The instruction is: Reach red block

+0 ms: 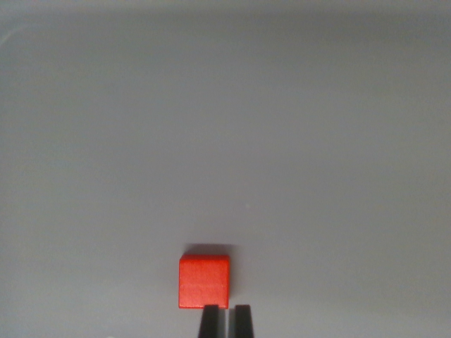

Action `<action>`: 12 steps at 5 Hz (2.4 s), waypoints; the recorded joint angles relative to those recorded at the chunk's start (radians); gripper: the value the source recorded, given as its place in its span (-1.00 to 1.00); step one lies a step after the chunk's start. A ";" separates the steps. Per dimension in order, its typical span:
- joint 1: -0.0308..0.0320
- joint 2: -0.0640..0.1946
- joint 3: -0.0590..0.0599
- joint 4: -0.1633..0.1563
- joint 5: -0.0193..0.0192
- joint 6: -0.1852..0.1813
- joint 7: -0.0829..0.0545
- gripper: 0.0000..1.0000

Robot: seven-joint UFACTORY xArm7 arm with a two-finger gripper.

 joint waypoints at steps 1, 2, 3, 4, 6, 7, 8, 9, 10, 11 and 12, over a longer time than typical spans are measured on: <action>0.0000 0.000 0.000 0.000 0.0000 0.000 0.000 -1.00; 0.0026 0.009 0.002 -0.035 0.0013 -0.043 0.000 -1.00; 0.0026 0.009 0.002 -0.035 0.0013 -0.043 0.000 -1.00; 0.0051 0.017 0.004 -0.069 0.0026 -0.086 0.001 -1.00; 0.0079 0.027 0.007 -0.106 0.0041 -0.133 0.001 -1.00; 0.0079 0.027 0.007 -0.106 0.0041 -0.133 0.001 -1.00; 0.0106 0.036 0.009 -0.144 0.0055 -0.180 0.001 -1.00; 0.0106 0.036 0.009 -0.144 0.0055 -0.180 0.001 -1.00; 0.0135 0.046 0.012 -0.182 0.0070 -0.227 0.002 -1.00; 0.0135 0.046 0.012 -0.182 0.0070 -0.227 0.002 -1.00; 0.0163 0.056 0.014 -0.220 0.0084 -0.274 0.002 -1.00</action>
